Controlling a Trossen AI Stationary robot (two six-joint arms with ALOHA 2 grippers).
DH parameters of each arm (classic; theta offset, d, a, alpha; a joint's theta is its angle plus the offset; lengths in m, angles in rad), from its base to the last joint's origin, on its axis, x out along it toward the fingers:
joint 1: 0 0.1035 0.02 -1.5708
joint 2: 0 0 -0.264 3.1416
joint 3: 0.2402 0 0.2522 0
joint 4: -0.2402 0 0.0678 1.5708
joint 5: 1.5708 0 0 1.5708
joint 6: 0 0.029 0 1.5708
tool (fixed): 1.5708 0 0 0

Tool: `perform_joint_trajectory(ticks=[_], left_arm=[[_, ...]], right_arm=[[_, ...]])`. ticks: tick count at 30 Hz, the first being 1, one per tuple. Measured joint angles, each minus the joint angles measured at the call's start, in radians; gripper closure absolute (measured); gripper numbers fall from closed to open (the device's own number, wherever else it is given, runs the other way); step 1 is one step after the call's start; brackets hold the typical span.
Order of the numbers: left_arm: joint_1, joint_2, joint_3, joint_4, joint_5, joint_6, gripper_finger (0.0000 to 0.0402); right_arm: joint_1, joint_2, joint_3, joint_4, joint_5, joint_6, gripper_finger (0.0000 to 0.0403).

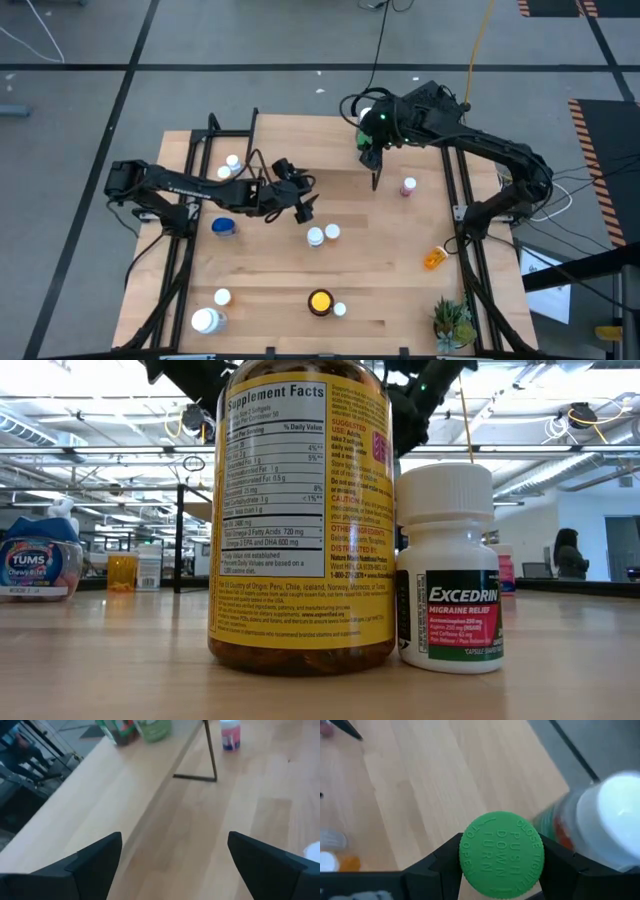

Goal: Pick and place medicine bottles onto shelf by color
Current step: Put the light green pill bottle on the shelf

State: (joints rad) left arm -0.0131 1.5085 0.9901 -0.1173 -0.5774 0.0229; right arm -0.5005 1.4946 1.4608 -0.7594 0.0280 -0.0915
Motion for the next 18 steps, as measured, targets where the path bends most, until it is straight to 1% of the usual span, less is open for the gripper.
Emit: perform_joint_trajectory(ticks=[8, 13, 18], left_arm=[[-0.01, -0.001, 0.0, 0.0, 0.0, -0.003, 0.0032], [-0.01, -0.001, 0.0, 0.001, 0.0, -0.006, 0.0032], [-0.01, -0.001, 0.0, 0.003, 0.0, -0.007, 0.0032]], right_arm=[[-0.053, -0.005, -0.053, 0.068, -0.013, -0.016, 0.021], [-0.087, -0.003, -0.054, 0.085, -0.078, -0.042, 0.0208], [-0.112, -0.003, -0.055, 0.077, -0.094, -0.066, 0.0204]])
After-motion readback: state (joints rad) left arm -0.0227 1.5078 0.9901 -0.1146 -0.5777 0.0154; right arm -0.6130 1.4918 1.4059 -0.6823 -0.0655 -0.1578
